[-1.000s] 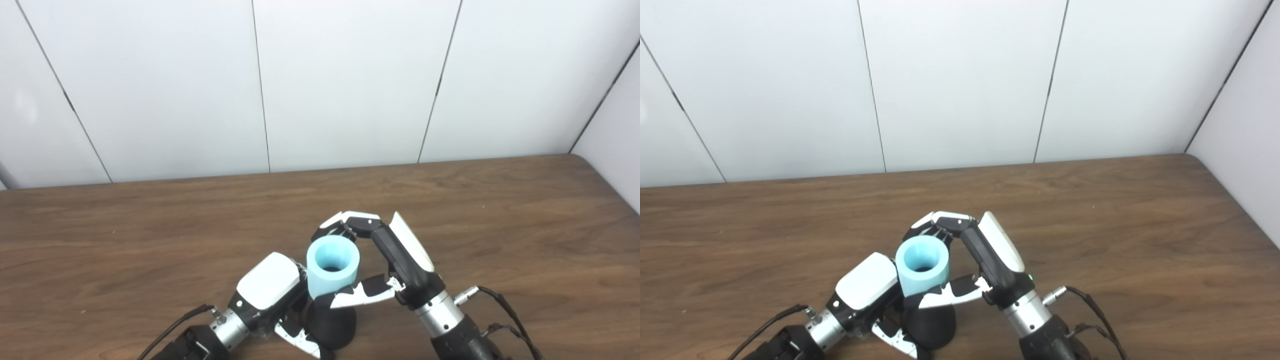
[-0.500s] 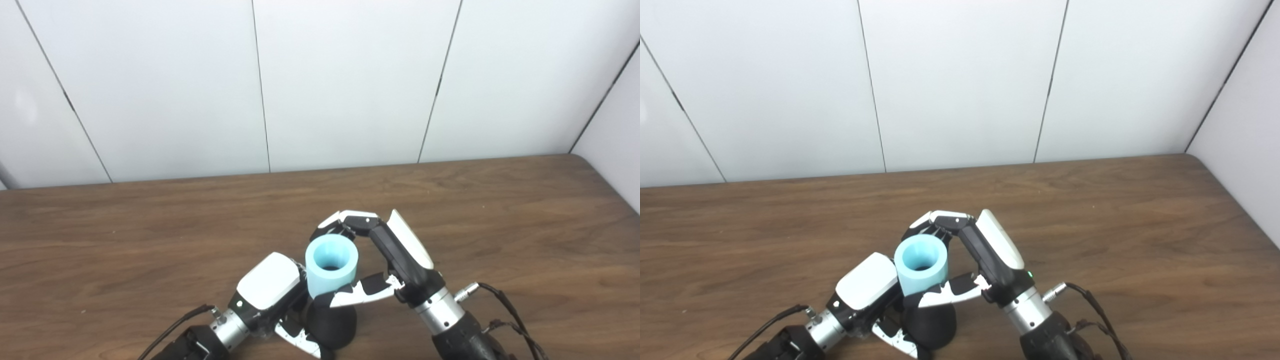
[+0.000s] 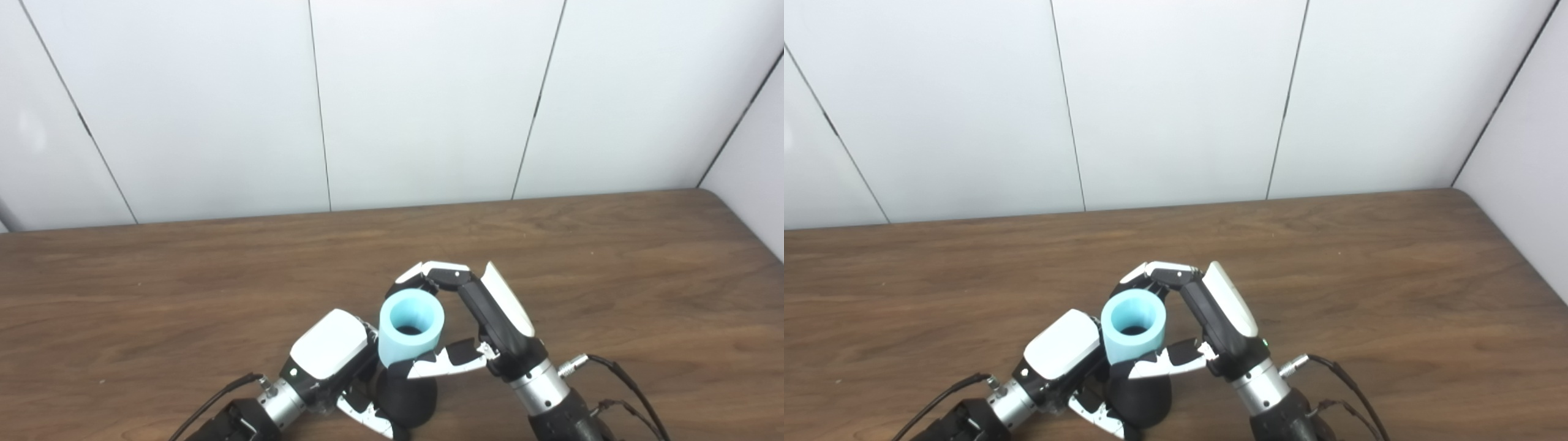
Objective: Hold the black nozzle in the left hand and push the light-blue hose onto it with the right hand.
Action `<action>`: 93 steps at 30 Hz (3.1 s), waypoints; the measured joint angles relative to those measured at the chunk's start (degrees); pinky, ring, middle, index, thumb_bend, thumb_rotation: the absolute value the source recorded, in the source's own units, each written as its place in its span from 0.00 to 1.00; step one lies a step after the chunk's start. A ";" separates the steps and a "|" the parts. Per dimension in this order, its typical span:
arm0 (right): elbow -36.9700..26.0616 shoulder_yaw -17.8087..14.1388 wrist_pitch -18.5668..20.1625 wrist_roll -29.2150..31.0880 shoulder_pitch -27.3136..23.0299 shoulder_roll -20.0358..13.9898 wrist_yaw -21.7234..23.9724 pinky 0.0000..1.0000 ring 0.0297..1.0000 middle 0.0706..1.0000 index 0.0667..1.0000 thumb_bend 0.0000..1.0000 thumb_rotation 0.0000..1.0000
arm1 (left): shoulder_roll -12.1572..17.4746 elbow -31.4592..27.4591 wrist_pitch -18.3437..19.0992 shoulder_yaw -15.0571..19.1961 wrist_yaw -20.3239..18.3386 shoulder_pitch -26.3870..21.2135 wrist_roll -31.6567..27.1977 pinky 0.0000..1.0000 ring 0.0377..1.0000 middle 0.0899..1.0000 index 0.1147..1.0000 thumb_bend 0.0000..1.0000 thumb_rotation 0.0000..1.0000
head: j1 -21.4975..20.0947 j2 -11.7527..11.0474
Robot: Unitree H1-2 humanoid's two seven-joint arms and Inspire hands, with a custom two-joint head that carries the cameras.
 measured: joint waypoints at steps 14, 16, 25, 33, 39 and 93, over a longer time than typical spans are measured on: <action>0.81 0.11 -5.69 -8.82 0.31 -0.29 -4.52 0.27 0.37 0.45 0.49 0.51 0.00 | -0.01 -0.13 0.25 -0.04 -0.04 0.06 0.00 0.19 0.22 0.32 0.42 0.52 0.00 | 0.18 0.18; 0.87 0.13 -6.04 -9.36 0.32 -0.29 -4.62 0.27 0.37 0.44 0.50 0.51 0.00 | -0.01 -0.13 0.25 -0.05 -0.04 0.06 0.00 0.18 0.22 0.32 0.42 0.52 0.00 | 0.18 0.18; -0.36 0.12 -3.24 -9.01 0.32 0.06 -3.01 0.28 0.37 0.44 0.50 0.51 0.00 | -0.01 -0.15 0.28 -0.08 -0.04 0.06 0.00 0.19 0.22 0.32 0.42 0.52 0.00 | 0.00 0.09; -2.54 -0.49 5.36 -3.37 -0.14 0.85 1.51 0.26 0.34 0.44 0.52 0.51 0.00 | -0.01 -0.24 0.44 -0.17 -0.04 0.07 0.03 0.18 0.21 0.34 0.42 0.52 0.00 | 0.00 0.26; -2.70 -0.52 8.72 -2.43 -0.38 0.83 3.03 0.26 0.34 0.43 0.52 0.51 0.00 | -0.03 -0.40 0.82 -0.24 -0.03 0.14 0.04 0.18 0.21 0.33 0.42 0.52 0.00 | 0.00 0.35; 1.58 2.20 -3.64 -14.52 0.58 -1.23 -7.40 0.41 0.49 0.51 0.45 0.52 0.09 | -0.12 -0.59 1.60 -0.35 -0.03 0.30 0.09 0.18 0.21 0.32 0.42 0.52 0.00 | 0.00 0.35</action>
